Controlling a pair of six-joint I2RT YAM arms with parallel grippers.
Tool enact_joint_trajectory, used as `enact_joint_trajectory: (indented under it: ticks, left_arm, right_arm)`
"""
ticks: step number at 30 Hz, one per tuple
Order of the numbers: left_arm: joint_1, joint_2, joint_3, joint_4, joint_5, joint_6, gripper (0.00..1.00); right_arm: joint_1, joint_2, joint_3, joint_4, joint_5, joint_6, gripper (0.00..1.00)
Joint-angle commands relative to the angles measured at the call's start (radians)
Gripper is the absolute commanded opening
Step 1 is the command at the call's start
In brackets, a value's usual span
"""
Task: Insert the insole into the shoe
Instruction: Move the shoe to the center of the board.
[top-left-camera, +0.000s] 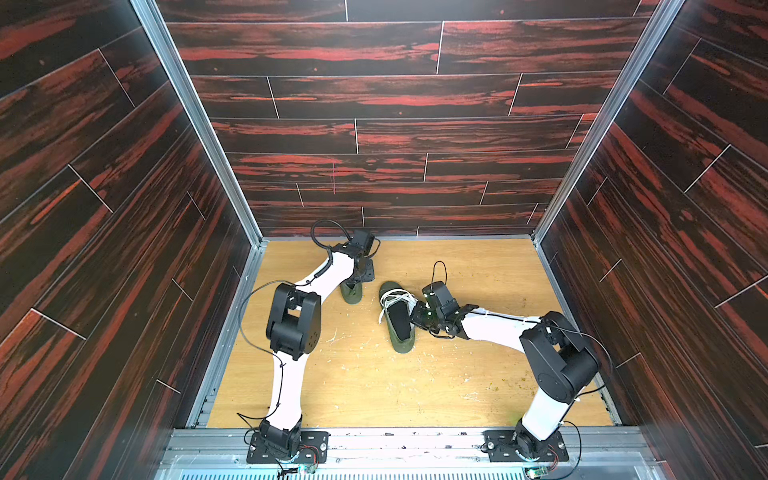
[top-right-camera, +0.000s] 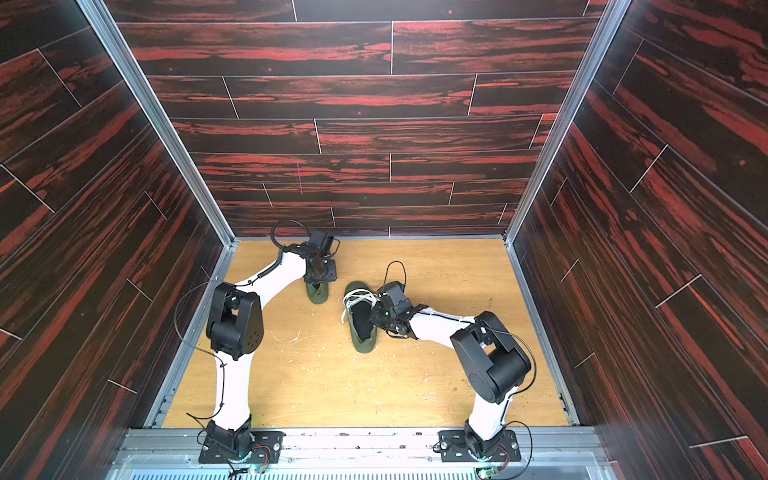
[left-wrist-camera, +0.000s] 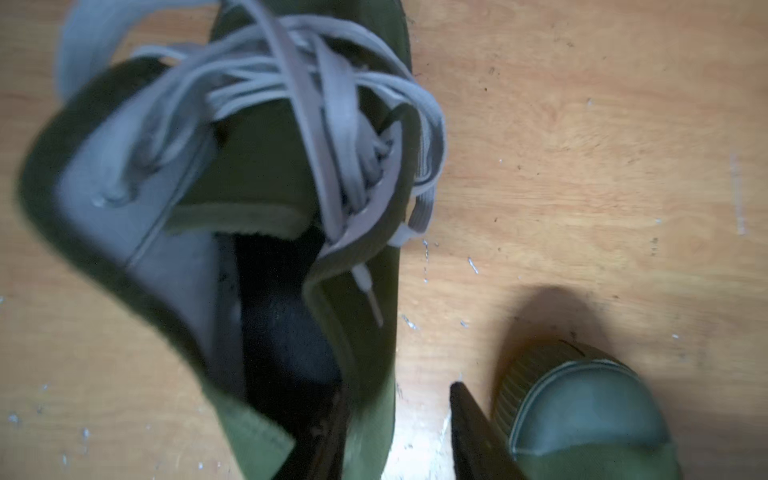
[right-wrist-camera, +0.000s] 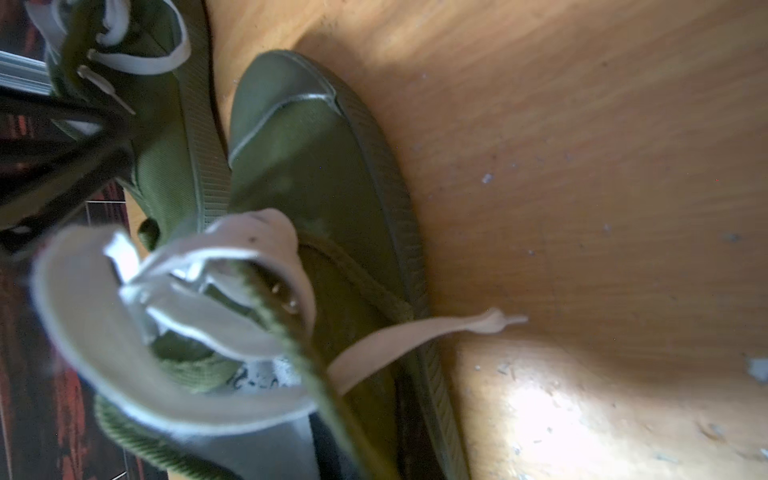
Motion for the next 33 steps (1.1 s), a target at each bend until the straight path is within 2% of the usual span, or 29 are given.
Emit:
enact_joint_trajectory:
  ticks: [1,4,7,13,20,25,33]
  left_arm:
    - [0.006,0.012,0.003,-0.047,-0.024,0.027,0.36]
    - [0.007,0.005,-0.024,-0.040,-0.019,0.035,0.22]
    - [0.007,-0.031,-0.076,-0.034,0.007,0.028,0.13]
    - [-0.015,-0.239,-0.321,0.077,0.075,-0.080,0.10]
    - [-0.075,-0.402,-0.537,0.193,0.118,-0.198,0.09]
    - [-0.128,-0.402,-0.528,0.179,0.091,-0.192,0.09]
    - [-0.145,-0.415,-0.541,0.116,0.064,-0.152,0.06]
  right_arm:
    - [0.007,0.034,0.032,0.019,-0.015,0.039,0.00]
    - [0.008,0.054,0.042,0.041,-0.016,0.084,0.00]
    - [0.008,0.072,0.057,0.049,0.000,0.118,0.00]
    - [-0.008,0.141,0.144,0.024,0.023,0.150,0.00]
    - [-0.003,0.198,0.196,0.033,0.031,0.187,0.00]
    - [0.022,0.209,0.199,0.025,0.042,0.195,0.00]
    - [0.031,0.221,0.182,0.048,0.045,0.227,0.01]
